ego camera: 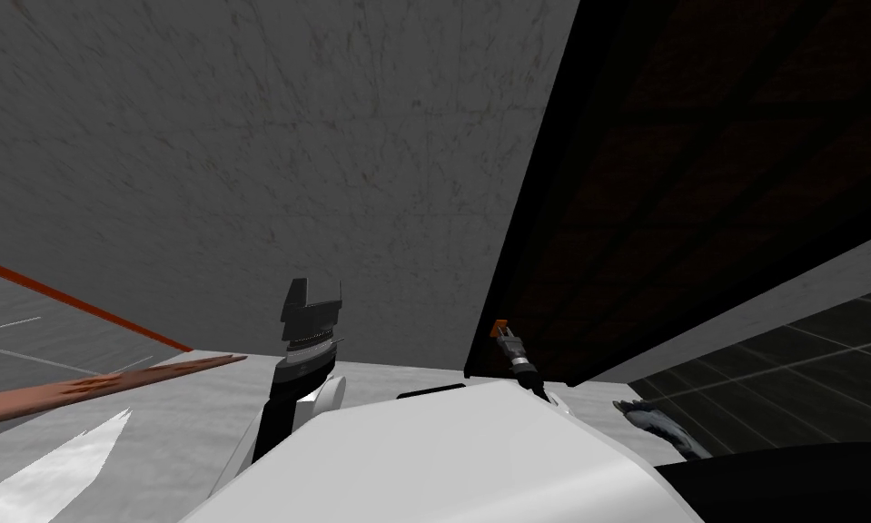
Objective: Pull the door open
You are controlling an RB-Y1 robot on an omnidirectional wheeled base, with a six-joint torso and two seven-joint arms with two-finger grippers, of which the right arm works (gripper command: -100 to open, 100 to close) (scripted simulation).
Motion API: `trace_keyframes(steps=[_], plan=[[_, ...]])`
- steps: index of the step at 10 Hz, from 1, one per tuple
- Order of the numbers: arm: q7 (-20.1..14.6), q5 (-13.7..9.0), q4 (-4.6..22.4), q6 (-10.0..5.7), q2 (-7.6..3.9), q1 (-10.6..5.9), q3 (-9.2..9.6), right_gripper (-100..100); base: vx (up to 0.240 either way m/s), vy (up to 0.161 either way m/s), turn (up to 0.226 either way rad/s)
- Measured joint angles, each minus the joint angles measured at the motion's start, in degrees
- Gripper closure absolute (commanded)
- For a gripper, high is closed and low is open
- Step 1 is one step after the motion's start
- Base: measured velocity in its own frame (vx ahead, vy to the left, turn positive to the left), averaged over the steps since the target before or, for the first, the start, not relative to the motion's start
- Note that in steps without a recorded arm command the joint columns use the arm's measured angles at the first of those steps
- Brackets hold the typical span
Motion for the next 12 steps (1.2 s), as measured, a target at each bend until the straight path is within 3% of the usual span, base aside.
trace_keyframes(steps=[12], plan=[[-16.5,-1.8,-0.1,0.64,0.52,-0.66,0.11,100,-0.036,-0.014,0.036]])
